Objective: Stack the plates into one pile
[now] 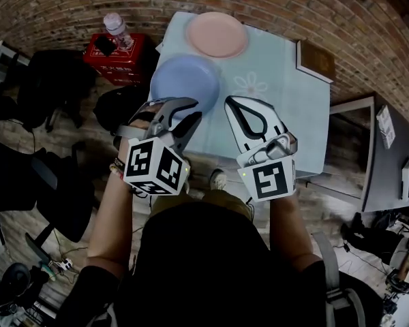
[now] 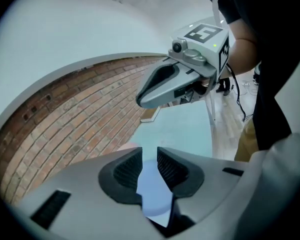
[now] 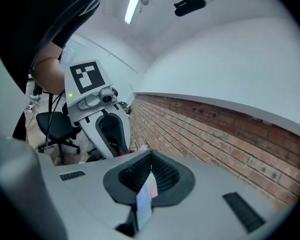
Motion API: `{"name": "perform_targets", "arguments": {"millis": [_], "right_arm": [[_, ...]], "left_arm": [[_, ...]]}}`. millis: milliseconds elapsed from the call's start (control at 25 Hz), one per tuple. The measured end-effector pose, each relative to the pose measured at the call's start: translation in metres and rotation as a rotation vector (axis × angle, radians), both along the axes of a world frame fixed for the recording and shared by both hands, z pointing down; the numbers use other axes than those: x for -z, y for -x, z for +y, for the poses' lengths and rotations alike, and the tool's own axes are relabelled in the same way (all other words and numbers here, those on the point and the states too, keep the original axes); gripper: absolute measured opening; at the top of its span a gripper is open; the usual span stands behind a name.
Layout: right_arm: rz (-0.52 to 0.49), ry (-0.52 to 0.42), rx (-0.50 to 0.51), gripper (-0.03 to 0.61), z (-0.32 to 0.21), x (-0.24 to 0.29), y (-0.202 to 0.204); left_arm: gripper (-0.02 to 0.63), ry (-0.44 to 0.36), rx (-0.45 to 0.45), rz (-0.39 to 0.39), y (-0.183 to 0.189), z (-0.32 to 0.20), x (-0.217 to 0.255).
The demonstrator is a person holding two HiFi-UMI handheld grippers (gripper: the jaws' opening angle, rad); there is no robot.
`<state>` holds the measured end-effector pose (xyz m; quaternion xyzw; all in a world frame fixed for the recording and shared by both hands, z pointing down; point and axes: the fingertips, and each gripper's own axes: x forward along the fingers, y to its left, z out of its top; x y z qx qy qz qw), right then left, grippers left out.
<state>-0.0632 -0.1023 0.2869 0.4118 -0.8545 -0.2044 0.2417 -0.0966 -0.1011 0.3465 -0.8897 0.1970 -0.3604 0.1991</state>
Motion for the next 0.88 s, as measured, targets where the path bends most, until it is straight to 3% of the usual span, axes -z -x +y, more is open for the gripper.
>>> {"name": "perform_targets", "arguments": {"millis": [240,320,880], "right_arm": [[0.005,-0.016,-0.010,0.035,-0.004,0.011,0.003],[0.003,-0.017,-0.011,0.035,-0.007,0.013,0.007],[0.001,-0.040,-0.050,0.035,-0.012,0.014,0.037]], "left_arm": [[0.103,-0.103,0.049,0.040,0.009,-0.017,0.036],[0.103,-0.130,0.066,0.022,0.014,-0.025,0.036],[0.103,-0.120,0.028,0.022,0.043,-0.039,0.029]]}}
